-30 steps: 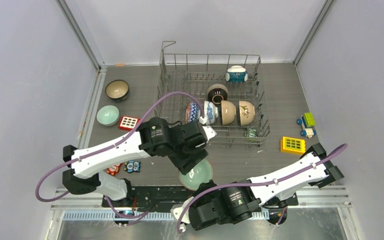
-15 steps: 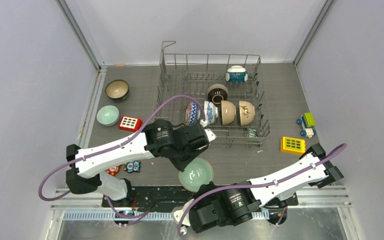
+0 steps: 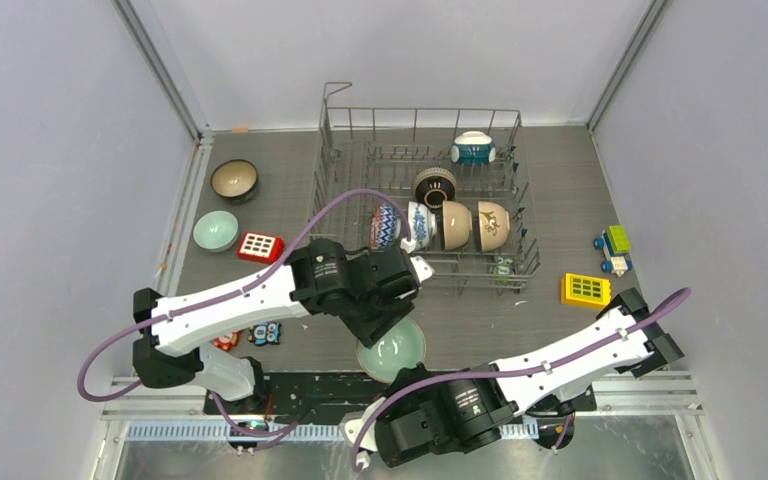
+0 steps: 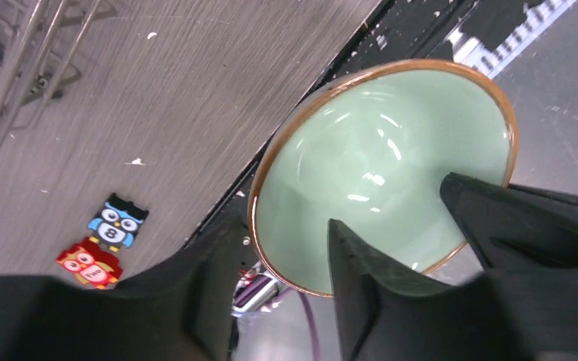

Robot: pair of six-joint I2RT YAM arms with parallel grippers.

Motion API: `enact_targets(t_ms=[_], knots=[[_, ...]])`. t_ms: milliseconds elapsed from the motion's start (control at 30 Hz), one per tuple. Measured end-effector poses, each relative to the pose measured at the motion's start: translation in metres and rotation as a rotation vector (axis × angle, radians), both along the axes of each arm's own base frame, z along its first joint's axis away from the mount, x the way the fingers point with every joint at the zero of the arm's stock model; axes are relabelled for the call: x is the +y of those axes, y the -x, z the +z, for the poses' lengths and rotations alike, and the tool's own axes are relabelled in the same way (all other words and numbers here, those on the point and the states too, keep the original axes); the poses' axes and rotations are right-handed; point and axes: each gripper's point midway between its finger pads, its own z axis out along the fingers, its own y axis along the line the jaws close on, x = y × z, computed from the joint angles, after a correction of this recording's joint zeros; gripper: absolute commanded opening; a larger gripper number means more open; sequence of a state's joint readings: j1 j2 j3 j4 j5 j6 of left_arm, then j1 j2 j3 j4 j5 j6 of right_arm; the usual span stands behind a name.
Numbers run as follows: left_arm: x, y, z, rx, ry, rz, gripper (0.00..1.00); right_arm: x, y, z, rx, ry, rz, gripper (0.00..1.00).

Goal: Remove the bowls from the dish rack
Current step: Place the bowl at the center of the board.

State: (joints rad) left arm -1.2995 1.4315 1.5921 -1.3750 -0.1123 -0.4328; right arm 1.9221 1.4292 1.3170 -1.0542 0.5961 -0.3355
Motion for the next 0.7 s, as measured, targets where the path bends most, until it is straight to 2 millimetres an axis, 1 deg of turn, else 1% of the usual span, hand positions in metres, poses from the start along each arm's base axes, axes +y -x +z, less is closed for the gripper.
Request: enact_targets(t_ms=[33,100,167,233,267,333,433,467,567,600,667,700], knots=[[-0.0008,0.0020,-0.0006,0.006,0.002,-0.006,0.55,0.0007,0.0001,0.0003,-0.001,-0.002,0.002,0.01],[-0.0015,0.0046,-0.0013,0.013,0.002,-0.016,0.55,0.0014,0.0000,0.0007,-0.003,-0.003,0.006,0.01],[-0.0022,0.0057,-0.0013,0.018,0.004,-0.020,0.50,0.0028,0.0003,0.0013,-0.003,-0.010,0.007,0.01],[-0.0026,0.0065,-0.0012,0.022,0.006,-0.022,0.41,0.0047,0.0009,0.0021,0.001,-0.020,0.008,0.01],[-0.0027,0.0067,-0.0012,0.023,0.007,-0.023,0.34,0.0059,0.0016,0.0026,0.005,-0.027,0.007,0.01],[-0.0010,0.0047,-0.0015,0.012,-0.001,-0.028,0.24,0.0059,0.0023,0.0030,0.010,-0.030,0.009,0.01],[0.0025,0.0020,-0.0025,-0.001,-0.017,-0.027,0.03,0.0049,0.0044,0.0021,0.017,-0.026,0.013,0.01],[0.0032,0.0015,-0.0030,-0.002,-0.021,-0.025,0.01,0.0050,0.0053,0.0020,0.021,-0.027,0.014,0.01],[-0.0005,-0.0001,-0.0021,-0.001,-0.002,-0.002,0.00,0.0052,0.0068,0.0014,0.031,-0.031,0.010,0.01],[-0.0006,-0.0004,-0.0021,-0.001,-0.001,0.004,0.00,0.0050,0.0068,0.0011,0.032,-0.032,0.007,0.05],[-0.0007,-0.0010,-0.0019,-0.003,0.000,0.011,0.00,0.0051,0.0068,0.0013,0.033,-0.035,0.003,0.18],[-0.0007,-0.0013,-0.0016,-0.005,0.002,0.013,0.00,0.0051,0.0068,0.0013,0.035,-0.037,-0.001,0.22]])
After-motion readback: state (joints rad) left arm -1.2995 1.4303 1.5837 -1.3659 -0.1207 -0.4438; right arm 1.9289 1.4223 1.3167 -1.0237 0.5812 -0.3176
